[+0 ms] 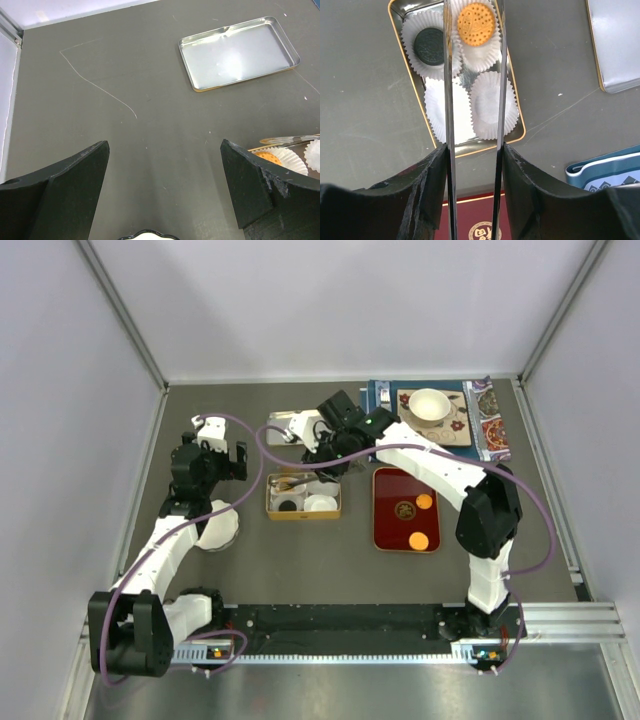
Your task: Pack the cookies
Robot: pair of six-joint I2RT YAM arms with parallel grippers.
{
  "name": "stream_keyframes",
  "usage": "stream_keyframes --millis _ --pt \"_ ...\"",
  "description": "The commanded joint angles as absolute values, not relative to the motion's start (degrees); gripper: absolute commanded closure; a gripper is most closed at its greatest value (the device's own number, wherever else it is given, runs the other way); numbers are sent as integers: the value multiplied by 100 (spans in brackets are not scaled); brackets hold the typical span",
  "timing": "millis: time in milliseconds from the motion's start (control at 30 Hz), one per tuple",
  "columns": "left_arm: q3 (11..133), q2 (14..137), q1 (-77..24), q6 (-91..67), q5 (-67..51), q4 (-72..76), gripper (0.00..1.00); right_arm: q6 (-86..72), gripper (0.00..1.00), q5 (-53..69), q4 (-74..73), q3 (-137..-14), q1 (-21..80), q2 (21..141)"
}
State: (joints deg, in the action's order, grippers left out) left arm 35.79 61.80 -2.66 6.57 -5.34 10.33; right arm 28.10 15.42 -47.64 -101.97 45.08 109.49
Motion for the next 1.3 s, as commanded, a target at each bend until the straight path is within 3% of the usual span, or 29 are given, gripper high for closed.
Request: stream_keyframes --millis 0,767,1267 --pt "3568 6187 -237 633 -606 1336 1 2874 54 1547 -4544 -10152 4614 10872" --pt "3533 6047 -237 650 -615 1275 1 2663 56 1274 -4526 -9783 4378 9985" --pt "3542 5994 -237 677 -633 1204 1 2540 57 1371 -4526 -7930 3139 8245"
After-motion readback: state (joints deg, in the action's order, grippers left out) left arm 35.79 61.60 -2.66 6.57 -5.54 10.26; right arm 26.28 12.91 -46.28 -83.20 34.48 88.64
